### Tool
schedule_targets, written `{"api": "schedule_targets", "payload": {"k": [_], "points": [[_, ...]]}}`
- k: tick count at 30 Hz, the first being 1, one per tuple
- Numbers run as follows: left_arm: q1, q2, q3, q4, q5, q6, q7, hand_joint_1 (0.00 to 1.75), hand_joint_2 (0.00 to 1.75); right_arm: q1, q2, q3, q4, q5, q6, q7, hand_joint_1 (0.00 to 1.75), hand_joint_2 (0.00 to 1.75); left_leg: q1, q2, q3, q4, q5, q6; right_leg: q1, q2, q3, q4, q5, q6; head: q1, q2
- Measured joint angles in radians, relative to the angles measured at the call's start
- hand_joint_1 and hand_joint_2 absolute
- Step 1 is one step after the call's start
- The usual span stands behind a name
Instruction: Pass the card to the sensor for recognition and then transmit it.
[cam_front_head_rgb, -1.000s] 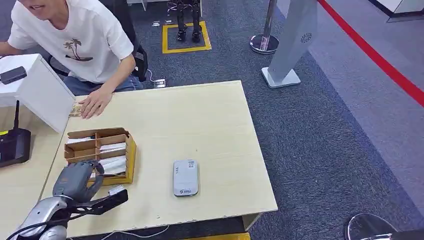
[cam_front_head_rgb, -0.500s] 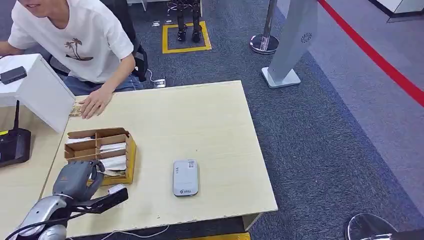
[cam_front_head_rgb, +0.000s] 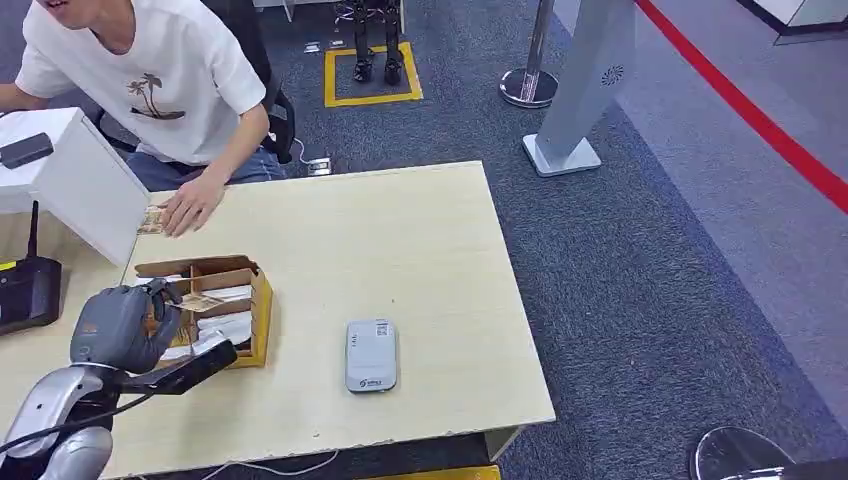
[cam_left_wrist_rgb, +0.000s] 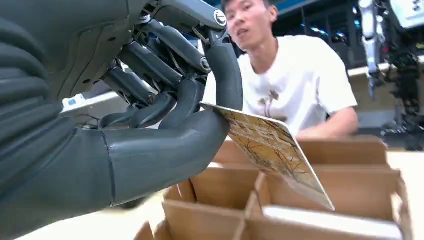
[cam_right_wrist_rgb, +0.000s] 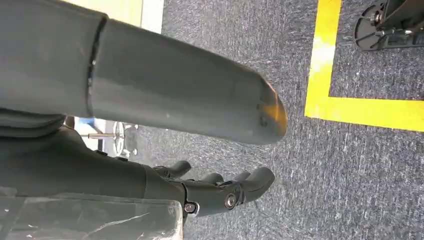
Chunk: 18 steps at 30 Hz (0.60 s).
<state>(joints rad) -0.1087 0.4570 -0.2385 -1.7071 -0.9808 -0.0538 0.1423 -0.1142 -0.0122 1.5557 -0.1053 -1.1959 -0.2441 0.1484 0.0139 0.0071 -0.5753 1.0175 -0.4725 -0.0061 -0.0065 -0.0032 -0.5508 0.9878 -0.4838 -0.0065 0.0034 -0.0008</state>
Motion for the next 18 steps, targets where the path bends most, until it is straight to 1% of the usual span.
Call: {"api": "schedule_targets", "payload": {"k": [5, 8, 13, 18], "points": [[-0.003, 0.0, 0.018, -0.011, 0.006, 0.003, -0.002, 1.75, 1.75, 0.0, 0.0, 0.0, 0.0, -0.002, 0.0, -0.003, 0.0, 1.75, 0.0, 0.0, 0.0, 0.0, 0.0, 0.0, 0.0, 0.0, 0.0, 0.0, 0.0, 0.0, 0.0, 0.0], [-0.008, 0.0, 0.034, -0.015, 0.03, 0.012, -0.007, 1.75, 1.75, 0.0, 0.0, 0.0, 0.0, 0.0, 0.0, -0.006, 0.0, 1.75, 0.0, 0.0, 0.0, 0.0, 0.0, 0.0, 0.0, 0.0, 0.0, 0.0, 0.0, 0.0, 0.0, 0.0], [-0.023, -0.005, 0.109, -0.014, 0.071, 0.038, -0.001, 1.75, 1.75, 0.0, 0.0, 0.0, 0.0, 0.01, 0.0, -0.005, 0.0, 1.75, 0.0, 0.0, 0.0, 0.0, 0.0, 0.0, 0.0, 0.0, 0.0, 0.0, 0.0, 0.0, 0.0, 0.0], [-0.038, -0.018, 0.175, 0.014, 0.084, 0.055, -0.001, 1.75, 1.75, 0.0, 0.0, 0.0, 0.0, 0.021, 0.002, -0.005, 0.0, 1.75, 0.0, 0.0, 0.0, 0.0, 0.0, 0.0, 0.0, 0.0, 0.0, 0.0, 0.0, 0.0, 0.0, 0.0]]}}
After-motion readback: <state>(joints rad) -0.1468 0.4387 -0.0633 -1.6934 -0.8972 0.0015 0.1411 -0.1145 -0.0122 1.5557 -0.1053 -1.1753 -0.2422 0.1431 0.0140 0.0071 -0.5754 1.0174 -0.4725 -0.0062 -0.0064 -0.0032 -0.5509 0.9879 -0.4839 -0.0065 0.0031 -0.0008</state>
